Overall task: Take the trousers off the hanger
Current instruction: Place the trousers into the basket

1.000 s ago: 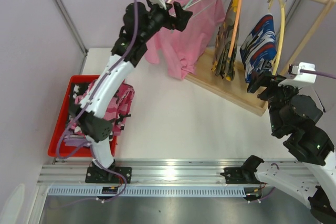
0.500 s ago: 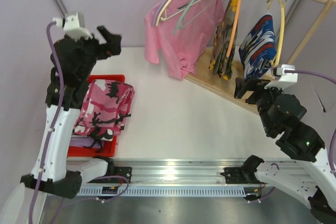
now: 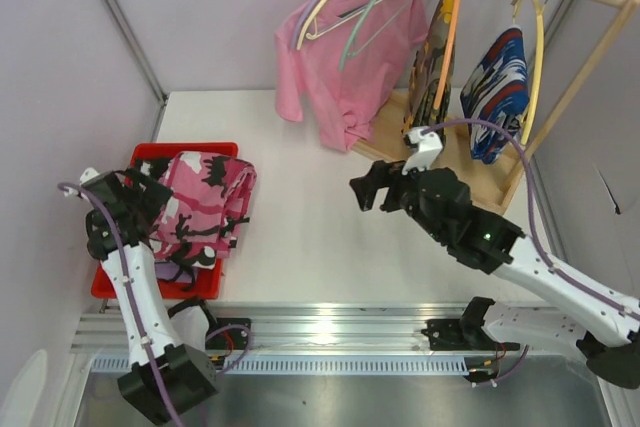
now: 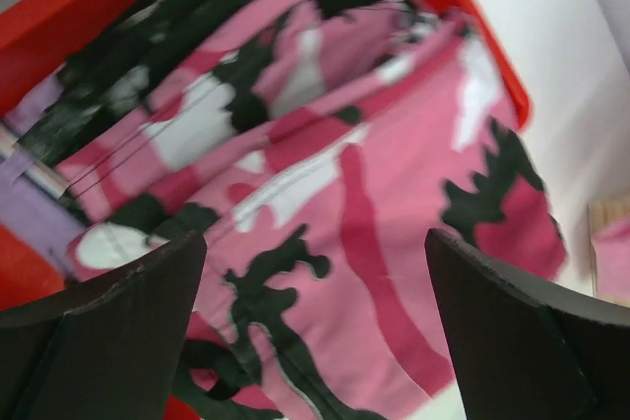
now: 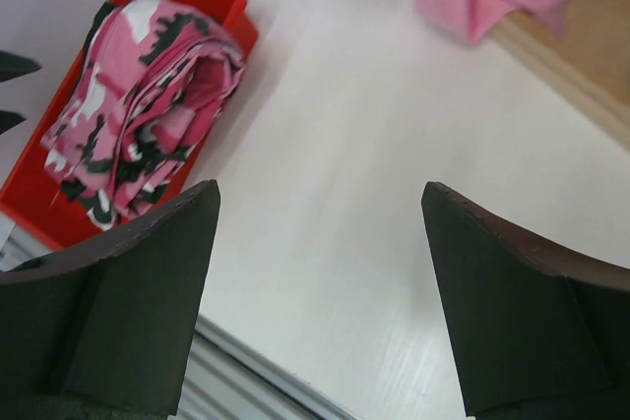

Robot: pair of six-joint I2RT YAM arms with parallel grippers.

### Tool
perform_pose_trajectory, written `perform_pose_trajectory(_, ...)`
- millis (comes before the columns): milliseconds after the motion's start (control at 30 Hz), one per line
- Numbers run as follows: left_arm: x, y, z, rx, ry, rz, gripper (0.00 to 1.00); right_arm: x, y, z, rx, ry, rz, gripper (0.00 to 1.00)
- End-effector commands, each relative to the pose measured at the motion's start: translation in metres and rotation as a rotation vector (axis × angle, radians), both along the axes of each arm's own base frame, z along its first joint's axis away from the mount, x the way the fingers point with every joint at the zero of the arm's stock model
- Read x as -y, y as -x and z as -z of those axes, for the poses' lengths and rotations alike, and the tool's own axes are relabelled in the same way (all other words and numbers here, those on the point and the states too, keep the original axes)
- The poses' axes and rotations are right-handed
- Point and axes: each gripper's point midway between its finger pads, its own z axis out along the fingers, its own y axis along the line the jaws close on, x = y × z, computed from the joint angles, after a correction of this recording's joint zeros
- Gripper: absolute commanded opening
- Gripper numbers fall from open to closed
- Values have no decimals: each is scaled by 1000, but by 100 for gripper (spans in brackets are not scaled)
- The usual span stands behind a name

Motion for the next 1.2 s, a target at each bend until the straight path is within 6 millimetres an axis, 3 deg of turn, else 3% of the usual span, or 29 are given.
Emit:
perform_pose_trajectory(0,-14,7,11,42,97,-126,100,-40,6,-17,21,-118,-104,90)
perform_pose_trajectory(67,-20,15,29,35,173,-220,100,-50,4,-18,42,-109,-134,90)
perform_pose_trajectory(167,-25,26,35,35,213,-349,99,-49,-1,-29,85,-106,-120,91)
perform_pose_trajectory(267,-32,48,23,56,164,-464,99,-45,-5,-34,107,-73,-112,92)
perform_pose_trajectory(367,-31,62,16,65,101,-462,100,-40,-9,-31,100,-38,-103,92)
perform_pose_trajectory(467,-23,62,29,47,110,-410,99,-41,-8,-22,66,-30,-114,92)
perform_pose_trajectory(500,-19,64,47,14,132,-400,99,-43,-8,-19,56,-29,-122,92)
perform_pose_trajectory(567,-16,57,52,43,137,-362,99,-46,-8,-16,38,-31,-129,92)
perform_pose_trajectory(633,-4,49,70,49,181,-294,100,-49,-8,-15,30,-30,-133,93)
perform_pose_trajectory(867,-7,45,86,28,183,-279,99,-76,-20,-7,-16,-19,-165,93)
perform_pose_trajectory(1067,4,33,104,64,247,-232,99,-102,-26,-2,-39,-31,-215,92)
perform_pose_trajectory(1167,5,29,106,94,248,-213,86,-109,-33,5,-40,-14,-217,92)
